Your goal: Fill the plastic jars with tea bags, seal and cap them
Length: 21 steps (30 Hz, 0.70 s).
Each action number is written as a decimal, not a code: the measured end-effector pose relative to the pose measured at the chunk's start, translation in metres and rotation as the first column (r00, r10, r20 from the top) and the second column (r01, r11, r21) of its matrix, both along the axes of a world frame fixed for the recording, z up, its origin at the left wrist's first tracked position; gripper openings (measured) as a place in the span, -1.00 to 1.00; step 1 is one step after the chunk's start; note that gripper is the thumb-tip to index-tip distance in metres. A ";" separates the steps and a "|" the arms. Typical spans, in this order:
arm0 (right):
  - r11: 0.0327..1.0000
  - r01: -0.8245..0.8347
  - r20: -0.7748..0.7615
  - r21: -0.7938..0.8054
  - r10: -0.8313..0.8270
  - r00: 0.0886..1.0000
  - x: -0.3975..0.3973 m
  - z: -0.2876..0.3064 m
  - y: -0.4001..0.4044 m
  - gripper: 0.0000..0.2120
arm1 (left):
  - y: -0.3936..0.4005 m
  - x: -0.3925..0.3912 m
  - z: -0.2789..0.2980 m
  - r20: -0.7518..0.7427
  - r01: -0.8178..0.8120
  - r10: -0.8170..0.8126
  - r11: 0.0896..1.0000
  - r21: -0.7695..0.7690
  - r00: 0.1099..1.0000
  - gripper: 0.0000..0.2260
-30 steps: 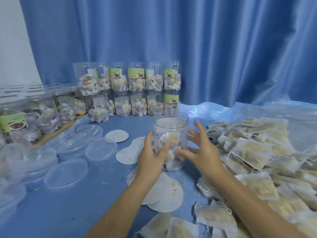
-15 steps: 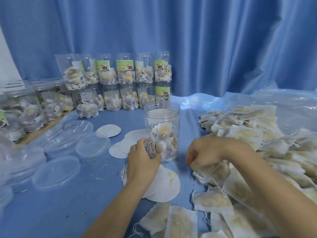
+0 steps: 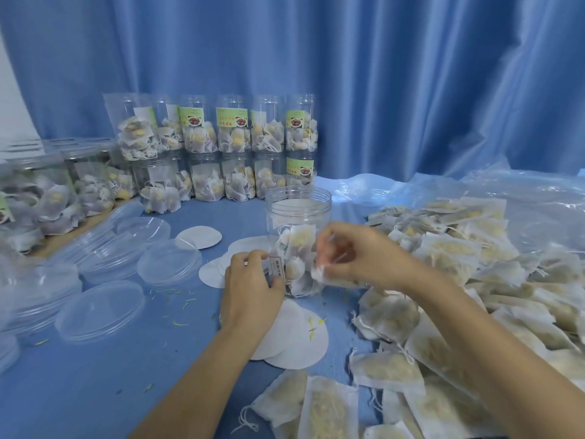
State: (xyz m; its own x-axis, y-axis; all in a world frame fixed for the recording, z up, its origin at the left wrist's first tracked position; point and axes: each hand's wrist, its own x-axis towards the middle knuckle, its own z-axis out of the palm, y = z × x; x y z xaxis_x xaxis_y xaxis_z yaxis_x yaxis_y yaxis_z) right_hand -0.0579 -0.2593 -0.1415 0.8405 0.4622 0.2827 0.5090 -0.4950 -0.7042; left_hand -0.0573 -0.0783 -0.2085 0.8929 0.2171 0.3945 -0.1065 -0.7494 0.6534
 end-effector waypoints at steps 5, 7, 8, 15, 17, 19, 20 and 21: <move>0.627 0.011 0.108 0.779 -0.152 0.982 0.004 0.031 0.032 -0.62 | 0.012 0.004 0.000 -0.025 -0.031 0.031 0.999 -0.011 0.999 -0.58; 0.514 0.089 0.114 0.853 -0.351 0.930 0.010 0.044 0.044 -0.63 | 0.017 0.004 -0.001 -0.042 -0.042 0.041 0.999 -0.029 0.998 -0.55; 0.551 0.160 0.135 0.819 -0.456 0.880 0.015 0.047 0.048 -0.65 | 0.019 0.004 -0.001 -0.047 -0.050 0.048 0.998 -0.038 0.998 -0.54; 0.890 0.384 0.567 0.244 -0.452 0.688 0.026 0.014 0.054 -0.83 | 0.029 0.010 -0.004 -0.060 -0.118 0.114 0.990 -0.078 0.992 -0.55; 0.891 0.328 0.614 0.313 -0.453 0.646 0.020 0.017 0.057 -0.85 | 0.031 0.011 -0.004 -0.067 -0.135 0.130 0.987 -0.082 0.989 -0.56; 0.878 0.296 0.537 0.376 -0.467 0.702 0.016 0.023 0.063 -0.88 | 0.032 0.011 -0.005 -0.078 -0.140 0.133 0.986 -0.095 0.988 -0.57; 0.885 0.285 0.530 0.368 -0.451 0.718 0.014 0.026 0.067 -0.89 | 0.033 0.011 -0.005 -0.084 -0.141 0.133 0.984 -0.108 0.988 -0.58; 0.911 0.274 0.553 0.308 -0.405 0.728 0.012 0.027 0.071 -0.90 | 0.034 0.010 -0.005 -0.089 -0.144 0.134 0.982 -0.122 0.987 -0.58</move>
State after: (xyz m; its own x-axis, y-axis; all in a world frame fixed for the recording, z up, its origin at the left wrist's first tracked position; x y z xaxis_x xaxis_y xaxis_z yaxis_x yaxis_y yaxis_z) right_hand -0.0458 -0.1885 -0.1144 0.5610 0.0598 0.8257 0.6777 -0.6060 -0.4166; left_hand -0.0471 -0.0447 -0.2131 0.8780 0.3853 0.2839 0.0495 -0.6630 0.7470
